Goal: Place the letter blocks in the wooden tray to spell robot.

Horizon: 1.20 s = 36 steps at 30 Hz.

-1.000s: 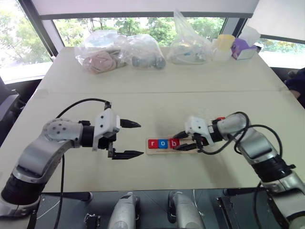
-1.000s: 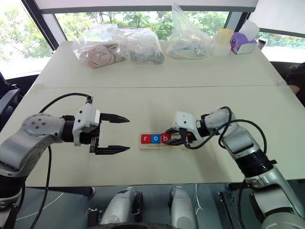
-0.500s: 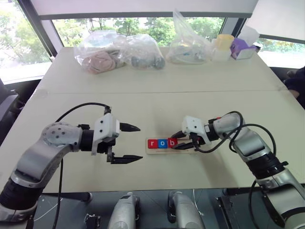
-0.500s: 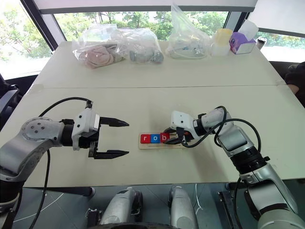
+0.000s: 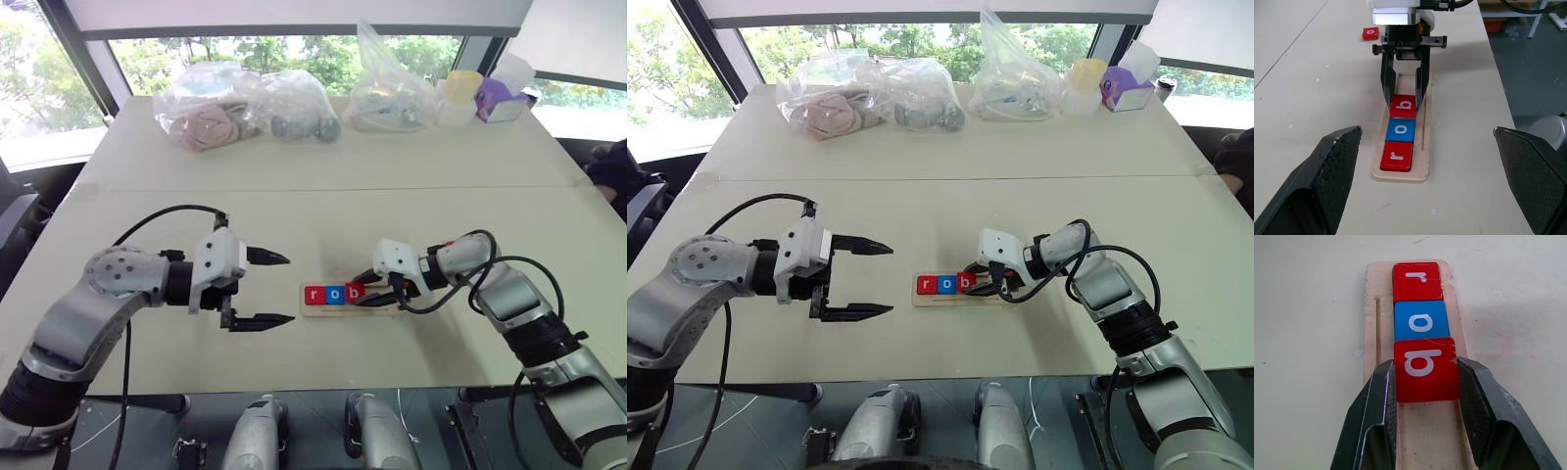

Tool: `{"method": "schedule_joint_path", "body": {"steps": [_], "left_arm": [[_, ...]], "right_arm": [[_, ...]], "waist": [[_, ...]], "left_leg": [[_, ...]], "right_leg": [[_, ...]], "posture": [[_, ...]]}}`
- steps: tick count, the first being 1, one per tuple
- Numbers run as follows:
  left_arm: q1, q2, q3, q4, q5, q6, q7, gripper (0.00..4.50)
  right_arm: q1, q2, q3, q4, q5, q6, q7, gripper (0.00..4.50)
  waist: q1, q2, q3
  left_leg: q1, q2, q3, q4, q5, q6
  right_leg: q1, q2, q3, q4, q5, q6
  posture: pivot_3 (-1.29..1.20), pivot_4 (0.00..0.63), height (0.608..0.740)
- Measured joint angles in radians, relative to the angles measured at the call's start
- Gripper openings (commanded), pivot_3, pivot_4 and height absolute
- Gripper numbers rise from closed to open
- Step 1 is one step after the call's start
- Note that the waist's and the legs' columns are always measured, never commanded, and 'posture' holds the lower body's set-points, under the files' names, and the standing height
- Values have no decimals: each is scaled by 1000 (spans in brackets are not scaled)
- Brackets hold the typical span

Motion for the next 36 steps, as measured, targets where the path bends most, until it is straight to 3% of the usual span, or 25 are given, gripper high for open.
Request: {"method": "schedule_joint_path", "body": {"steps": [16, 17, 21, 36], "left_arm": [[-7, -2, -1, -2, 0, 3, 20, 4500], [-8, -2, -1, -2, 0, 3, 20, 4500], [-8, -3, -1, -2, 0, 3, 21, 4500], [-11, -8, -9, -1, 0, 3, 21, 4500]], "right_arm": [[1, 0, 0, 1, -18, -6, 4, 1169], [1, 0, 1, 1, -19, -6, 5, 2186], [1, 2, 1, 1, -20, -7, 4, 4099], [-60, 31, -66, 6, 21, 43, -49, 4099]], "waist": [[0, 0, 0], [0, 0, 0], [0, 0, 0], [-1, 0, 0]], "left_leg": [[0, 0, 0, 0, 0, 0], [0, 0, 0, 0, 0, 0], [0, 0, 0, 0, 0, 0], [0, 0, 0, 0, 0, 0]], "right_leg": [[0, 0, 0, 0, 0, 0], [0, 0, 0, 0, 0, 0], [0, 0, 0, 0, 0, 0], [0, 0, 0, 0, 0, 0]], "posture": [[0, 150, 740], [0, 150, 740], [0, 150, 740], [0, 150, 740]]}}
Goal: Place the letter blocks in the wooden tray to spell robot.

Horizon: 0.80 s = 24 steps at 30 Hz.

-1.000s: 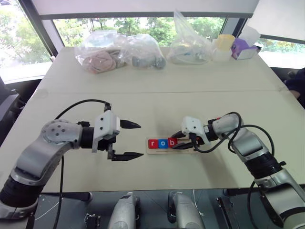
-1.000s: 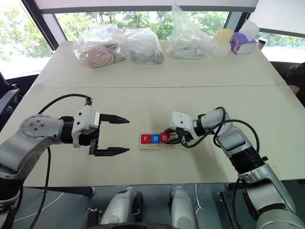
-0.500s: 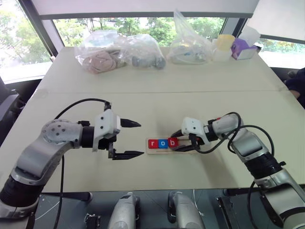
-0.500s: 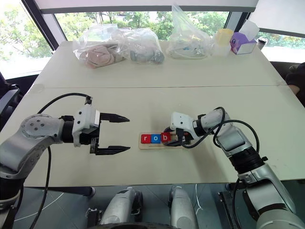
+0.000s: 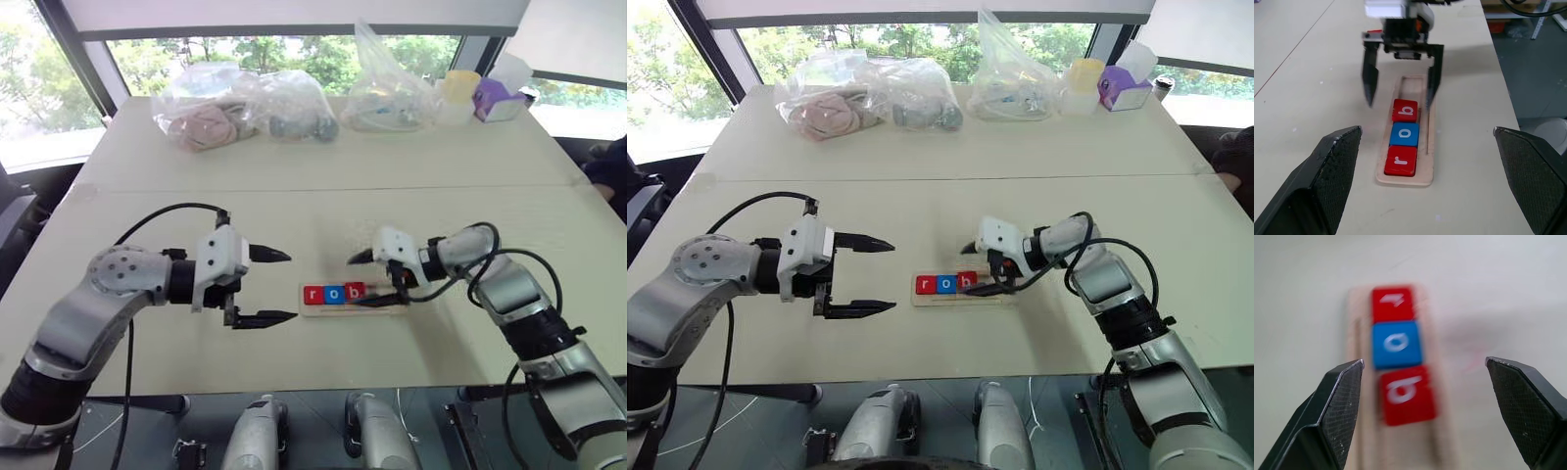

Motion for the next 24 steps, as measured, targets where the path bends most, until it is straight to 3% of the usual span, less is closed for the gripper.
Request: {"method": "schedule_joint_path", "body": {"steps": [10, 24], "left_arm": [[-2, -4, 0, 1, 0, 0, -1, 4500], [-3, -4, 0, 4, 0, 0, -4, 4500]], "right_arm": [[-26, 9, -35, 147, -65, -140, -127, 4099], [47, 12, -22, 118, -95, -165, -129, 4099]], "waist": [[0, 0, 0], [-3, 0, 0]], "left_leg": [[0, -3, 0, 0, 0, 0], [0, -3, 0, 0, 0, 0]], "right_leg": [[0, 0, 0, 0, 0, 0], [0, 0, 0, 0, 0, 0]], "posture": [[0, 150, 740], [0, 150, 740]]}}
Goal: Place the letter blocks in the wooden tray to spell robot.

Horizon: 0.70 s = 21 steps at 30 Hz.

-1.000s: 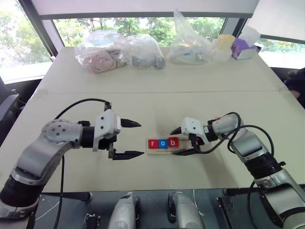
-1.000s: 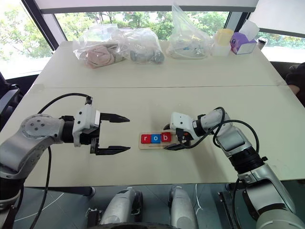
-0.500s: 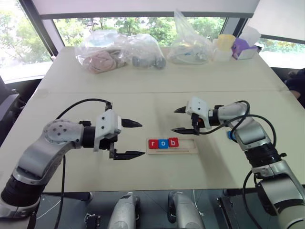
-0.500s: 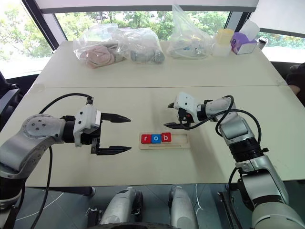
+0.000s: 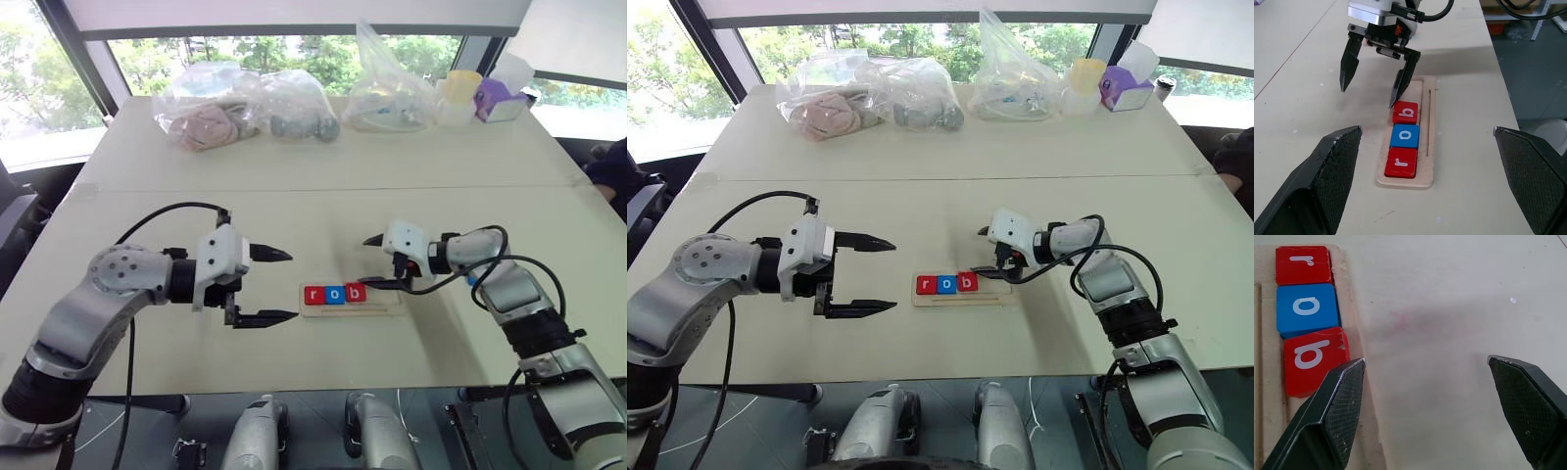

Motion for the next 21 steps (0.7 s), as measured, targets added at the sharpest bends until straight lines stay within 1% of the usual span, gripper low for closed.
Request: {"method": "schedule_joint_path", "body": {"steps": [14, 18, 21], "left_arm": [[0, -8, 0, 0, 0, 0, 1, 4500], [0, -13, -3, 0, 0, 0, 2, 4500], [1, -16, -4, -1, 1, 0, 3, 4500]], "right_arm": [[10, 1, -11, -38, 4, 17, -15, 4099], [-3, -22, -74, -38, 7, 21, -61, 4099], [-3, -67, -135, -39, 6, 39, -108, 4099]], "waist": [[1, 0, 0], [3, 0, 0], [5, 0, 0]], "left_leg": [[0, 0, 0, 0, 0, 0], [0, 0, 0, 0, 0, 0], [0, 0, 0, 0, 0, 0]], "right_leg": [[0, 0, 0, 0, 0, 0], [0, 0, 0, 0, 0, 0], [0, 0, 0, 0, 0, 0]], "posture": [[0, 150, 740], [0, 150, 740], [0, 150, 740]]}}
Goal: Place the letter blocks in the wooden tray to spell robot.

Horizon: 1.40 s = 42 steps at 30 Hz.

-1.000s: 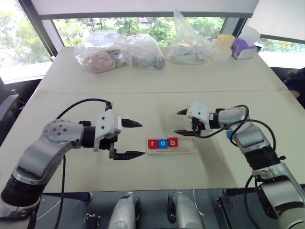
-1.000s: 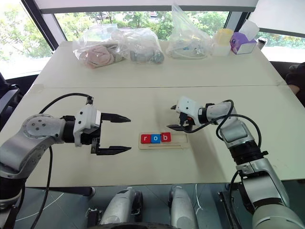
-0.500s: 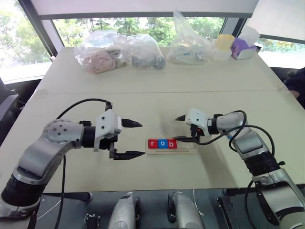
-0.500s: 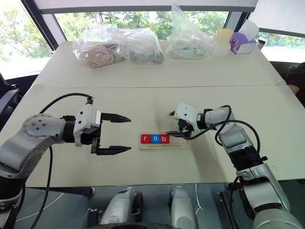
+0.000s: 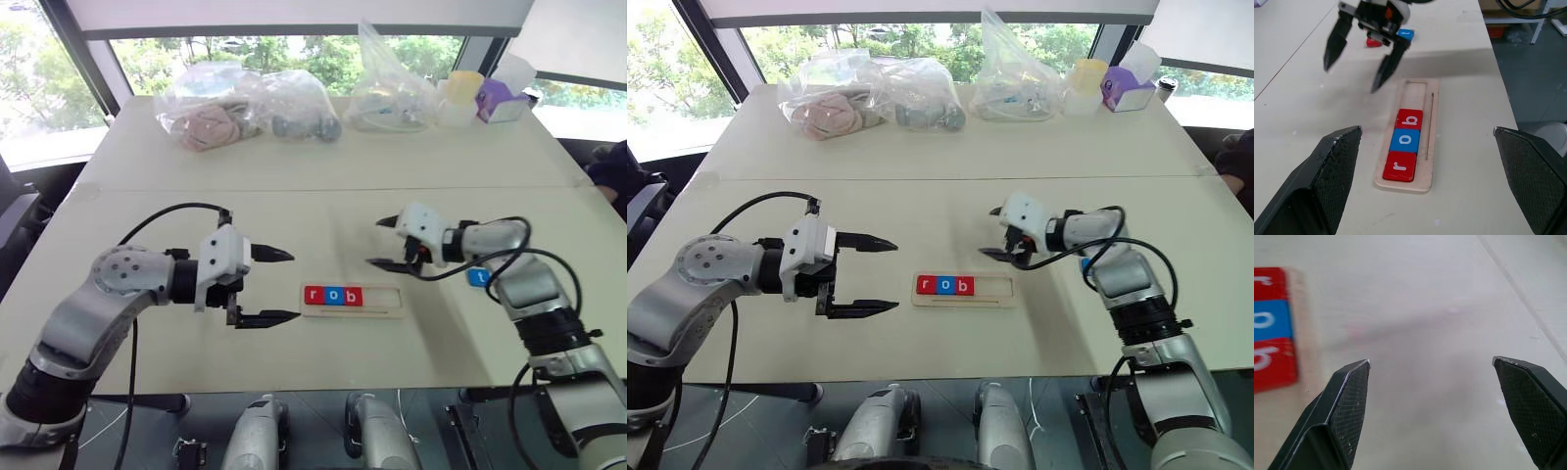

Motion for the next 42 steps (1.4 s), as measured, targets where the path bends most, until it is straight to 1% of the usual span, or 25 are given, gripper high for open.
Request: {"method": "schedule_joint_path", "body": {"steps": [5, 6, 9, 12, 14, 17, 24, 31, 32, 33, 34, 36, 38, 42], "left_arm": [[0, -11, -2, 1, 8, -5, 0, 4500], [0, -15, -3, 1, 11, -7, 0, 4500], [-1, -22, -14, 5, 24, -8, 0, 4500], [-3, -36, -29, 8, 30, -10, -1, 4500], [-8, -37, -31, 10, 31, -12, -3, 4500], [-27, -42, -37, 24, 35, -21, -7, 4500], [-40, -44, -39, 47, 42, -26, -19, 4500], [-40, -44, -39, 47, 42, -27, -23, 4500], [-40, -44, -39, 46, 42, -27, -23, 4500], [-40, -44, -39, 46, 42, -26, -22, 4500], [-40, -44, -39, 46, 42, -26, -21, 4500], [-38, -44, -39, 45, 42, -26, -19, 4500], [-38, -44, -39, 44, 42, -26, -17, 4500], [-35, -44, -39, 44, 42, -26, -16, 4500]], "right_arm": [[11, -48, -89, 20, -52, 59, -168, 4099], [25, -50, -110, 23, -62, 93, -213, 4099], [92, -44, -158, 1, -66, 222, -288, 4099], [159, 16, -211, -102, -42, 419, -367, 4099], [181, 53, -236, -156, -29, 515, -421, 4099], [185, 93, -281, -192, -26, 611, -505, 4099], [183, 142, -317, -198, 15, 727, -581, 4099], [179, 177, -323, -201, 54, 750, -618, 4099], [179, 179, -324, -201, 58, 751, -623, 3711], [179, 180, -324, -201, 62, 753, -626, 3531], [179, 182, -323, -201, 70, 755, -627, 3200], [179, 187, -317, -207, 84, 762, -626, 2101], [179, 189, -315, -217, 91, 772, -629, 1148], [179, 189, -315, -233, 102, 801, -642, 1144]], "waist": [[-2, 0, 0], [-1, 0, 0], [0, 0, 0], [-4, 0, 0], [-6, 0, 0], [-5, 1, -1], [-5, 1, -1], [-8, 1, -1], [-9, 1, -1], [-10, 1, -1], [-10, 1, -1], [-10, 1, -1], [-10, 1, -1], [-8, 1, -1]], "left_leg": [[0, 0, 0, 0, 0, 0], [0, 0, 0, 0, 0, 0], [0, 0, 0, 0, 0, 0], [0, 1, 0, 0, 0, 0], [0, 0, 0, 0, 0, 0], [1, 0, 0, 0, 0, 0], [0, 0, 0, 0, 0, 0], [0, 0, -1, 0, 0, 0], [0, 0, -1, 0, 0, 0], [0, 0, -1, 0, 0, 0], [0, 0, -1, 0, 0, 0], [0, 0, -1, 0, 0, 0], [0, 0, -1, 0, 0, 0], [0, 1, -1, 0, 0, 0]], "right_leg": [[0, 0, 0, 0, 0, 0], [0, 0, 0, 0, 0, 0], [0, 0, 0, 0, 0, 0], [0, 0, 0, 1, 0, 0], [0, 0, 0, 1, 0, 0], [0, 0, 0, 1, 0, 0], [0, 0, 0, 0, 0, 0], [0, 0, 0, 1, 0, 0], [0, 0, 0, 1, 0, 0], [0, 0, 0, 1, 0, 0], [0, 0, 0, 1, 0, 0], [0, 0, 0, 1, 0, 0], [0, 0, 0, 1, 0, 0], [0, 0, 0, 0, 0, 0]], "posture": [[0, 150, 740], [0, 150, 740], [0, 150, 740], [0, 150, 740], [0, 150, 740], [0, 150, 740], [0, 150, 740], [0, 150, 740], [0, 150, 740], [0, 150, 740], [0, 150, 740], [0, 150, 740], [0, 150, 740], [0, 150, 740]]}}
